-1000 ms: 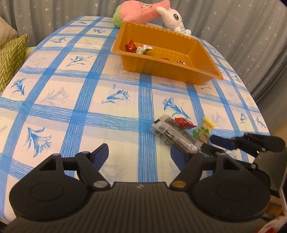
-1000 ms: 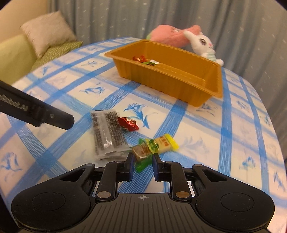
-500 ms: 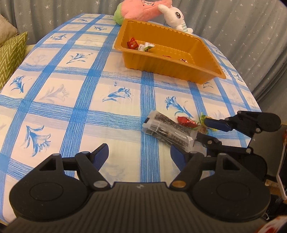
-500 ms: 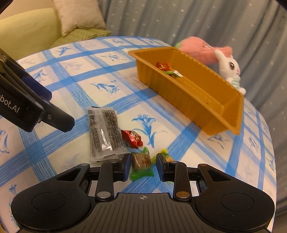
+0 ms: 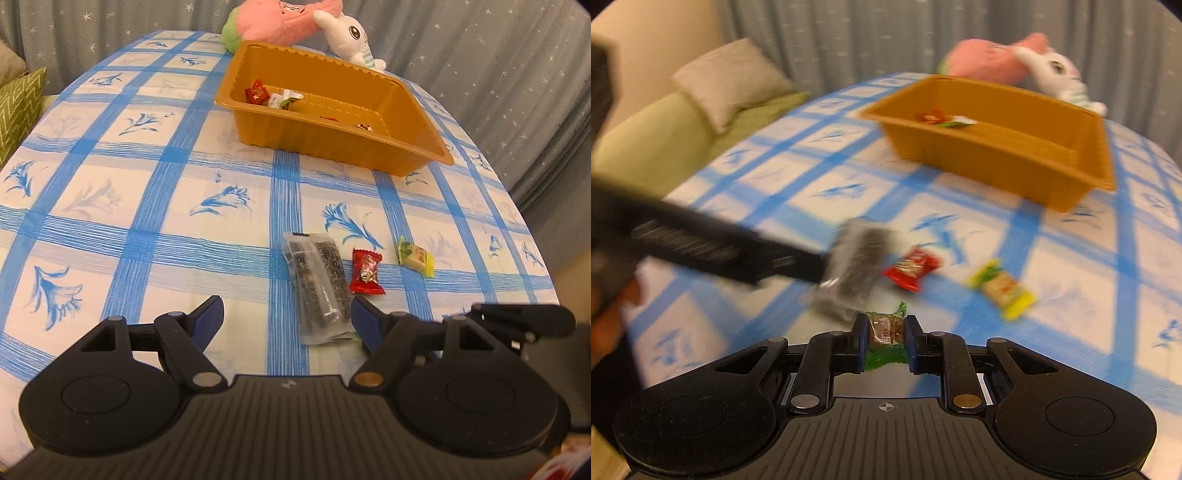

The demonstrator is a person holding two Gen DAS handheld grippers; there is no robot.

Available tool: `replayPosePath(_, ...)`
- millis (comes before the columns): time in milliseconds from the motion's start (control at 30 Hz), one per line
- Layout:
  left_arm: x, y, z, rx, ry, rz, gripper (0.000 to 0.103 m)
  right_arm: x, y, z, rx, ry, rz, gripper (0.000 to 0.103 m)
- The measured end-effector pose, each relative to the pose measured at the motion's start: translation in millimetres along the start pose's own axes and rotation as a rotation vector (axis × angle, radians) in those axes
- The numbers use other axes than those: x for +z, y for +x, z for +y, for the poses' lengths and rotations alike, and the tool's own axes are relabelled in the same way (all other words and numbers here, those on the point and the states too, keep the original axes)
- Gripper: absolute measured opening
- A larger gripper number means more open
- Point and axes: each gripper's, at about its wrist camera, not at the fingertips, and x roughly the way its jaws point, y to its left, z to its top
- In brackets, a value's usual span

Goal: Organize snacks
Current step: 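Grasp the clear pouch of dark strips with the left tool while the right tool holds the green candy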

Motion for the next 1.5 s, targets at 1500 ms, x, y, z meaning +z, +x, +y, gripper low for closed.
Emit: replayPosePath(1500, -5, -6, -37, 0.056, 0.252, -0.032, 0.034, -19, -44, -9, -0.274, 0.235, -0.097, 0.021)
